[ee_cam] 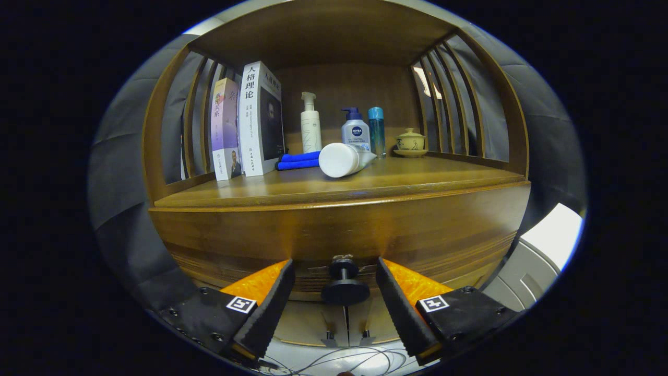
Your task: Pull open the drawer, take out the items inside it, and place them on the countertop above the cabinet.
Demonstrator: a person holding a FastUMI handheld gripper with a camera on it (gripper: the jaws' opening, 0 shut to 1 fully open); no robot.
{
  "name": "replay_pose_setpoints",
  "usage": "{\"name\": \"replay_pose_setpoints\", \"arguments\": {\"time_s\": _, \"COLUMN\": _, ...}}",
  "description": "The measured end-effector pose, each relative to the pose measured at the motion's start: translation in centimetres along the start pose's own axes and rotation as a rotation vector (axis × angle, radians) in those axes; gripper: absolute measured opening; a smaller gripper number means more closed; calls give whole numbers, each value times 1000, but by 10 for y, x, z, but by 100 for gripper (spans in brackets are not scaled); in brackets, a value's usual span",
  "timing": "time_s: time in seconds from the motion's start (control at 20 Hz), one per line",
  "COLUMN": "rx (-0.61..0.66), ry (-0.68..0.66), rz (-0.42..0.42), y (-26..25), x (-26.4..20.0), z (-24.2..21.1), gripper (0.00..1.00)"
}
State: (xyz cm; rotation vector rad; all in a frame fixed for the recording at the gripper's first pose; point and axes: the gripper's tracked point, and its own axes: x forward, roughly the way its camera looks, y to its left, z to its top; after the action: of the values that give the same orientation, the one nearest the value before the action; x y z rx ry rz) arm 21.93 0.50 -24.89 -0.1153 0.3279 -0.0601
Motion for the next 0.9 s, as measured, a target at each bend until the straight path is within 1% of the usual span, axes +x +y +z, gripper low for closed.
{"name": "replay_pose_setpoints", "arguments": {"time_s": 0.15, "rx": 32, "ry": -103, "rz": 6, "y": -9, "x": -29, "z": 45, "gripper": 97}}
{"name": "replay_pose_setpoints", "arguments": {"time_s": 0.25, "rx": 23, "ry": -143, "rz": 6, "y": -17, "x": -53, "z": 70, "gripper": 97}}
{"name": "replay_pose_setpoints", "arguments": {"time_s": 0.5, "rx": -14, "ry": -233, "rz": 16, "y": -22, "x": -136, "z": 125, "gripper": 97}}
{"name": "replay_pose_setpoints", "arguments": {"time_s": 0.6, "rx": 23, "ry": -220, "rz": 69, "y": -10, "x": -173, "z": 125, "gripper": 97}}
{"name": "replay_pose_setpoints", "arguments": {"time_s": 0.65, "rx": 19, "ry": -215, "rz": 90, "y": -6, "x": -191, "z": 124, "gripper": 97}}
{"name": "replay_pose_setpoints", "arguments": {"time_s": 0.75, "rx": -25, "ry": -228, "rz": 59, "y": -13, "x": -220, "z": 121, "gripper": 97}}
{"name": "replay_pose_setpoints", "arguments": {"time_s": 0.9, "rx": -76, "ry": -251, "rz": 36, "y": -16, "x": -249, "z": 121, "gripper": 97}}
